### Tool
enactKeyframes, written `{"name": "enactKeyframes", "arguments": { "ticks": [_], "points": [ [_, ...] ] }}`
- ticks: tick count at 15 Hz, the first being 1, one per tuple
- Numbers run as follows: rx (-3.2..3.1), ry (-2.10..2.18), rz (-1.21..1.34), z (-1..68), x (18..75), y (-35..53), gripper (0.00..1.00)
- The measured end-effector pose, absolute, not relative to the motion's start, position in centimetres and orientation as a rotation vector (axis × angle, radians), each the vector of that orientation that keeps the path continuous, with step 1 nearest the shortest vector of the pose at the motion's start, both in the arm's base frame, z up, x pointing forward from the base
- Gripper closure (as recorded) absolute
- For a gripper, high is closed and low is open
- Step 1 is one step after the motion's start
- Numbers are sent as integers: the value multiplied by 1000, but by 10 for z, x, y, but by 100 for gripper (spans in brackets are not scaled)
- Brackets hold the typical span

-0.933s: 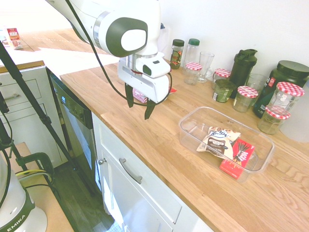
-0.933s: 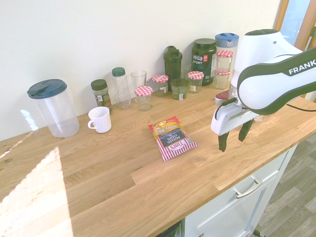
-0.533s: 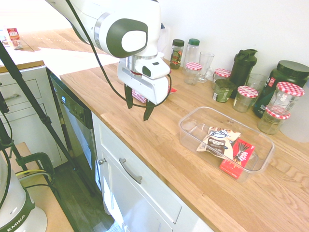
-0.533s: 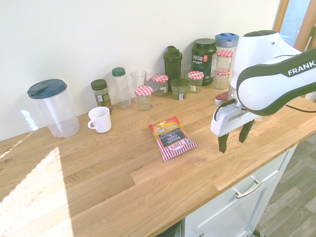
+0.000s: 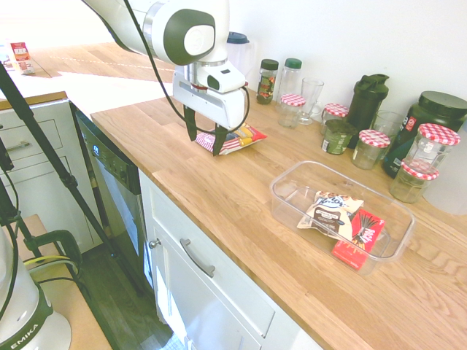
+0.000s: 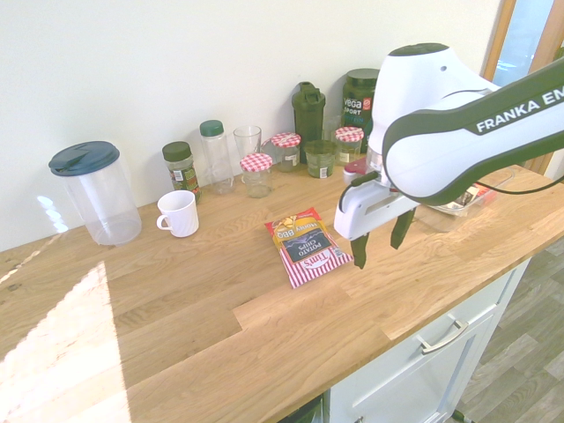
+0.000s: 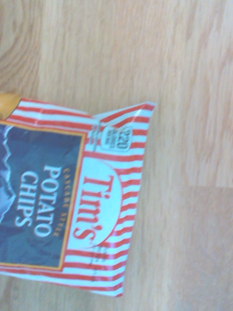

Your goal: Put the chip bag into the container

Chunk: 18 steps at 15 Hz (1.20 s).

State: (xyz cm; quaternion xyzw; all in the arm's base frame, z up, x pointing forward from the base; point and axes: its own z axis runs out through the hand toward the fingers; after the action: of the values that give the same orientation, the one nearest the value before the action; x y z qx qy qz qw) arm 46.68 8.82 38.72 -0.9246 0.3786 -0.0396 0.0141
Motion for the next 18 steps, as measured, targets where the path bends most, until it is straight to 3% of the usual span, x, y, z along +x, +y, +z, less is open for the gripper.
{"name": "enactKeyframes", "arguments": {
  "ticks": [7,16,17,18],
  "points": [
    [-2830,1182,-116,377,513,130,0],
    [-2822,1235,-91,348,535,121,0],
    [-2820,1238,-91,343,539,121,100],
    [-2820,1238,-88,340,541,121,100]
  ]
}}
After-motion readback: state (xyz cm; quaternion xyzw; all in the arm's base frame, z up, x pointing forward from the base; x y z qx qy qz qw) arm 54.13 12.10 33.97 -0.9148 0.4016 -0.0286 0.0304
